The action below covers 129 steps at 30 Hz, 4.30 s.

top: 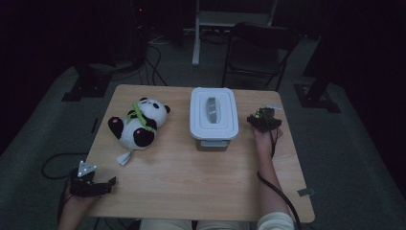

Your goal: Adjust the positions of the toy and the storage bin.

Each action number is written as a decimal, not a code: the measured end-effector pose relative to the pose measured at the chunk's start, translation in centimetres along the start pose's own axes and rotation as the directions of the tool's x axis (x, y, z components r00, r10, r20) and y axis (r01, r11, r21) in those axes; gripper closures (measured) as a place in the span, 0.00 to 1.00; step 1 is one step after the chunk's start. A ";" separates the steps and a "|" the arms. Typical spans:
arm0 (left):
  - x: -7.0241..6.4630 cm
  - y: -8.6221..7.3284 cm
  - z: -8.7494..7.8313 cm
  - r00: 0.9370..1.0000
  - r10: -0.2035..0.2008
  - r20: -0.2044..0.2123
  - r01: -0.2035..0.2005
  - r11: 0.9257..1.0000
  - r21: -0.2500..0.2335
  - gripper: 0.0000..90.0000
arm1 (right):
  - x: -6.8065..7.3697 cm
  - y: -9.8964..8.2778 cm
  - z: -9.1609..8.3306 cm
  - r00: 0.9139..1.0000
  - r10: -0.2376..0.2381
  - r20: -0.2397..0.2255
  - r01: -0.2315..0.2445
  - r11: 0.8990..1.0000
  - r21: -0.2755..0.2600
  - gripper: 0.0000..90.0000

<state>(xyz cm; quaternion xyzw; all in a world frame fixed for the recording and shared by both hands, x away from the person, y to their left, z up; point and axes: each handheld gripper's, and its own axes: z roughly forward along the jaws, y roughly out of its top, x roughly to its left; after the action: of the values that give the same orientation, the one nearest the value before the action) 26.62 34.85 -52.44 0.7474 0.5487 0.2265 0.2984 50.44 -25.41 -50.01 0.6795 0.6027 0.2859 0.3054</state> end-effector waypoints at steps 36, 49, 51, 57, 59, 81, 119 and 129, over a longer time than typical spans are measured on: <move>0.0 0.0 0.0 1.000 -0.008 -0.006 0.008 1.000 -0.001 0.04 | -2.6 -3.1 -6.2 0.996 -0.081 -0.035 0.077 0.992 -0.102 0.38; 0.0 0.0 0.0 1.000 -0.008 -0.005 0.008 1.000 0.000 0.04 | -5.0 -7.2 -10.4 0.993 -0.110 -0.038 0.106 0.990 -0.091 0.38; 0.0 0.0 0.0 1.000 -0.008 -0.005 0.008 1.000 -0.001 0.04 | -5.4 -7.8 -10.9 0.993 -0.108 -0.039 0.104 0.991 -0.089 0.38; 0.0 0.0 0.0 1.000 -0.008 -0.005 0.008 1.000 -0.001 0.04 | -6.0 -9.5 -12.2 0.991 -0.126 -0.040 0.123 0.990 -0.068 0.38; 0.0 0.0 0.0 1.000 -0.008 -0.005 0.008 1.000 0.000 0.04 | -6.1 -9.9 -12.5 0.991 -0.128 -0.036 0.125 0.990 -0.067 0.38; 0.0 -0.1 0.0 1.000 -0.008 -0.006 0.008 1.000 0.000 0.04 | -8.7 -13.1 -13.4 0.995 -0.083 -0.055 0.081 0.996 -0.038 0.38; -4.5 4.2 -1.9 0.989 0.146 -0.021 -0.147 0.988 -0.038 0.00 | -7.1 -7.3 -17.4 0.985 -0.141 -0.098 0.116 0.966 -0.229 0.14; -8.4 8.3 -0.4 0.973 0.230 0.037 -0.227 0.971 -0.071 0.00 | -4.6 -6.0 -16.0 0.970 -0.205 -0.133 0.174 0.962 -0.213 0.15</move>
<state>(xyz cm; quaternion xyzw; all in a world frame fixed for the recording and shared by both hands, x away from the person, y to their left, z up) 29.52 25.08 -46.52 0.8000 0.4444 0.2606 0.3075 33.95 -28.30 -44.26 0.5606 0.6550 0.3657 0.3508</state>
